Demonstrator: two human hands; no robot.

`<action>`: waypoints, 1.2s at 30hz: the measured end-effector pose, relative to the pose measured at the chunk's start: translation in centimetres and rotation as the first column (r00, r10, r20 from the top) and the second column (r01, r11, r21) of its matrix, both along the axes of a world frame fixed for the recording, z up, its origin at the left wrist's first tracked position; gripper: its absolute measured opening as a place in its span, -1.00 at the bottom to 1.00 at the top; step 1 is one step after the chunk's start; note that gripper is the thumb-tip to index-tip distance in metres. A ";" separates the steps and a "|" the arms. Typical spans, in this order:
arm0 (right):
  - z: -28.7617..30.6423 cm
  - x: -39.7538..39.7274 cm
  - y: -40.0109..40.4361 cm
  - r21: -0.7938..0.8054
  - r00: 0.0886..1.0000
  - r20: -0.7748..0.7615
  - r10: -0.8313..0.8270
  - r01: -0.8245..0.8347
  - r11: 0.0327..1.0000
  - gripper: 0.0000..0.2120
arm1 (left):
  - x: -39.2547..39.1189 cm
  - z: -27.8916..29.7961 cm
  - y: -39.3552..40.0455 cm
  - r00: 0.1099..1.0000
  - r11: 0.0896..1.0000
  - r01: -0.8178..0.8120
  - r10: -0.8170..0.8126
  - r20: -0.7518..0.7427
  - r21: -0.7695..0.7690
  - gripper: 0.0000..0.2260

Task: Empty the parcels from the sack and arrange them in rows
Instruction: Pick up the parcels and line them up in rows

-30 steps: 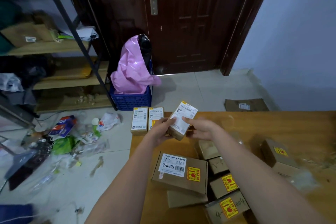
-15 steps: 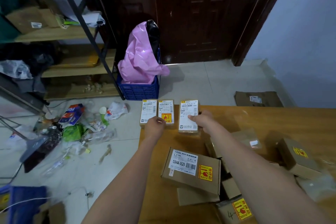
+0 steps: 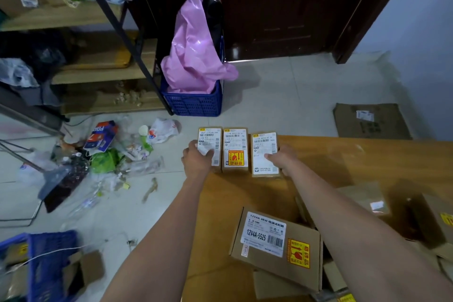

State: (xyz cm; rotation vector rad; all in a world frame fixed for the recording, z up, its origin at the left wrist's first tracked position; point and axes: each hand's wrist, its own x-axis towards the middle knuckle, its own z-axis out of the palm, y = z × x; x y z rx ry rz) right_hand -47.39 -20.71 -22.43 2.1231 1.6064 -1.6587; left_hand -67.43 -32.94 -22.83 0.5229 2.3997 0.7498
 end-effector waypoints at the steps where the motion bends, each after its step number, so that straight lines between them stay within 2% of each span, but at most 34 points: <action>1: -0.4 -0.1 0.3 0.007 1.000 0.016 0.012 -0.012 1.000 -0.67 | -0.3 -0.4 0.4 1.000 1.000 -0.002 0.002 0.024 0.005 -0.45; 8: -1.7 -0.5 2.3 0.047 0.988 0.142 0.062 -0.069 0.997 -0.62 | -1.9 -2.2 2.1 0.992 1.000 0.008 -0.005 0.127 -0.024 -0.24; 13: -1.9 -0.7 2.9 0.033 0.983 0.166 0.072 -0.078 0.996 -0.64 | -2.3 -2.9 2.3 0.981 1.000 0.029 -0.028 0.190 -0.001 -0.45; 28: -3.2 -1.1 2.6 0.013 0.994 0.110 0.017 -0.019 1.000 -0.65 | -2.1 -3.9 2.7 0.985 0.999 0.013 -0.007 0.173 -0.032 -0.31; 36: -3.1 -0.9 2.2 0.034 0.992 0.120 0.039 -0.043 0.998 -0.64 | -1.9 -3.7 2.5 0.978 1.000 0.011 -0.006 0.208 -0.025 -0.35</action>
